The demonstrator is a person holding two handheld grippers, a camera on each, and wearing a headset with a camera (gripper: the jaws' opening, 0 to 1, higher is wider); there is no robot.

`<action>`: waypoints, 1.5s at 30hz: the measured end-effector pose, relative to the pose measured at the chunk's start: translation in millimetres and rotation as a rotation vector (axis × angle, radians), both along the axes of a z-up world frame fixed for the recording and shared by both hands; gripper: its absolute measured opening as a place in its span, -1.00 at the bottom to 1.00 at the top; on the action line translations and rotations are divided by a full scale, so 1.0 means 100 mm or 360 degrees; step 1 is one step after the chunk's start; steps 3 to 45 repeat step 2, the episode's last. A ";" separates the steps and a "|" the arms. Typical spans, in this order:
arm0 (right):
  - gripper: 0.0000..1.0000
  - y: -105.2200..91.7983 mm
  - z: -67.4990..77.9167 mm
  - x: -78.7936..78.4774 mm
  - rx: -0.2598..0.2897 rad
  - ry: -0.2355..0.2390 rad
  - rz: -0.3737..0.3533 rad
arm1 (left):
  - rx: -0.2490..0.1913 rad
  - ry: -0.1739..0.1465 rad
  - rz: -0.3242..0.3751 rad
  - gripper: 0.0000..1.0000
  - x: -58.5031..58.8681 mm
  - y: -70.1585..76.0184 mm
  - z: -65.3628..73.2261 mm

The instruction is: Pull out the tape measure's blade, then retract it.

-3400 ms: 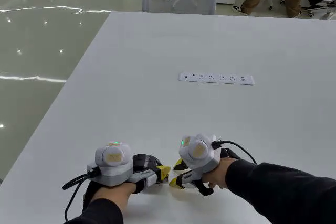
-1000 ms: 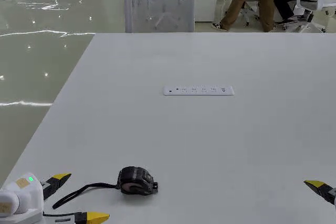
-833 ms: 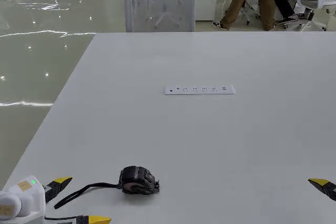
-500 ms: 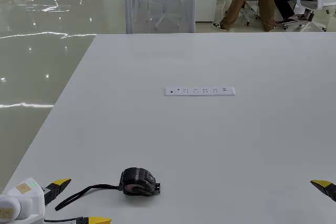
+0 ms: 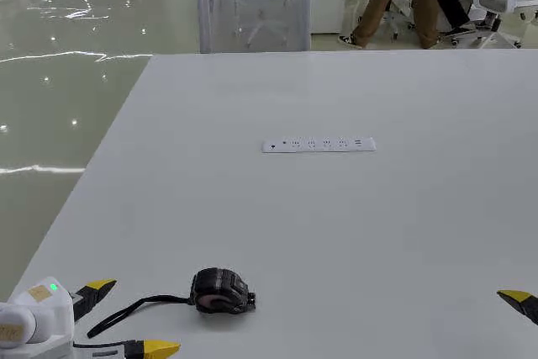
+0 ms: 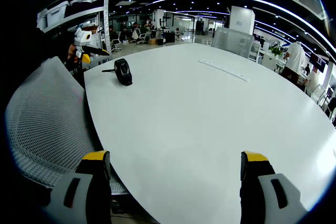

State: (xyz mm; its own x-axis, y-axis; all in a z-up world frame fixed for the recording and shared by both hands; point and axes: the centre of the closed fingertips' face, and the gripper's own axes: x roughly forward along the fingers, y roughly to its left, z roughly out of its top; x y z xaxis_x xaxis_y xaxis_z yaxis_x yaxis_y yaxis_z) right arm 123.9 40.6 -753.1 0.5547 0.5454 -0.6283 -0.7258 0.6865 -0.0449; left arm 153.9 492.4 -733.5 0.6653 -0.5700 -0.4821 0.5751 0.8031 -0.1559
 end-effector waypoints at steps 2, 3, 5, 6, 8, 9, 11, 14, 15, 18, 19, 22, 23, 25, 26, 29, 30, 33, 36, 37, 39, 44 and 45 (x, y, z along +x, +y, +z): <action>1.00 0.00 0.00 0.00 -0.0001 0.0001 -0.0001 | -0.0001 0.0005 -0.0004 1.00 -0.01 -0.02 -0.01; 1.00 0.00 0.00 0.00 -0.0001 0.0001 -0.0001 | -0.0001 0.0005 -0.0004 1.00 -0.01 -0.02 -0.01; 1.00 0.00 0.00 0.00 -0.0001 0.0001 -0.0001 | -0.0001 0.0005 -0.0004 1.00 -0.01 -0.02 -0.01; 1.00 0.00 0.00 0.00 -0.0001 0.0001 -0.0001 | -0.0001 0.0005 -0.0004 1.00 -0.01 -0.02 -0.01; 1.00 0.00 0.00 0.00 -0.0001 0.0001 -0.0001 | -0.0001 0.0005 -0.0004 1.00 -0.01 -0.02 -0.01; 1.00 0.00 0.00 0.00 -0.0001 0.0001 -0.0001 | -0.0001 0.0005 -0.0004 1.00 -0.01 -0.02 -0.01; 1.00 0.00 0.00 0.00 -0.0001 0.0001 -0.0001 | -0.0001 0.0005 -0.0004 1.00 -0.01 -0.02 -0.01; 1.00 0.00 0.00 0.00 -0.0001 0.0001 -0.0001 | -0.0001 0.0005 -0.0004 1.00 -0.01 -0.02 -0.01; 1.00 0.00 0.00 0.00 -0.0001 0.0001 -0.0001 | -0.0001 0.0005 -0.0004 1.00 -0.01 -0.02 -0.01; 1.00 0.00 0.00 0.00 -0.0001 0.0001 -0.0001 | -0.0001 0.0005 -0.0004 1.00 -0.01 -0.02 -0.01; 1.00 0.00 0.00 0.00 -0.0001 0.0001 -0.0001 | -0.0001 0.0005 -0.0004 1.00 -0.01 -0.02 -0.01; 1.00 0.00 0.00 0.00 -0.0001 0.0001 -0.0001 | -0.0001 0.0005 -0.0004 1.00 -0.01 -0.02 -0.01; 1.00 0.00 0.00 0.00 -0.0001 0.0001 -0.0001 | -0.0001 0.0005 -0.0004 1.00 -0.01 -0.02 -0.01; 1.00 0.00 0.00 0.00 -0.0001 0.0001 -0.0001 | -0.0001 0.0005 -0.0004 1.00 -0.01 -0.02 -0.01; 1.00 0.00 0.00 0.00 -0.0001 0.0001 -0.0001 | -0.0001 0.0005 -0.0004 1.00 -0.01 -0.02 -0.01; 1.00 0.00 0.00 0.00 -0.0001 0.0001 -0.0001 | -0.0001 0.0005 -0.0004 1.00 -0.01 -0.02 -0.01; 1.00 0.00 0.00 0.00 -0.0001 0.0001 -0.0001 | -0.0001 0.0005 -0.0004 1.00 -0.01 -0.02 -0.01; 1.00 0.00 0.00 0.00 -0.0001 0.0001 -0.0001 | -0.0001 0.0005 -0.0004 1.00 -0.01 -0.02 -0.01; 1.00 0.00 0.00 0.00 -0.0001 0.0001 -0.0001 | -0.0001 0.0005 -0.0004 1.00 -0.01 -0.02 -0.01; 1.00 0.00 0.00 0.00 -0.0001 0.0001 -0.0001 | -0.0001 0.0005 -0.0004 1.00 -0.01 -0.02 -0.01; 1.00 0.00 0.00 0.00 -0.0001 0.0001 -0.0001 | -0.0001 0.0005 -0.0004 1.00 -0.01 -0.02 -0.01; 1.00 0.00 0.00 0.00 -0.0001 0.0001 -0.0001 | -0.0001 0.0005 -0.0004 1.00 -0.01 -0.02 -0.01; 1.00 0.00 0.00 0.00 -0.0001 0.0001 -0.0001 | -0.0001 0.0005 -0.0004 1.00 -0.01 -0.02 -0.01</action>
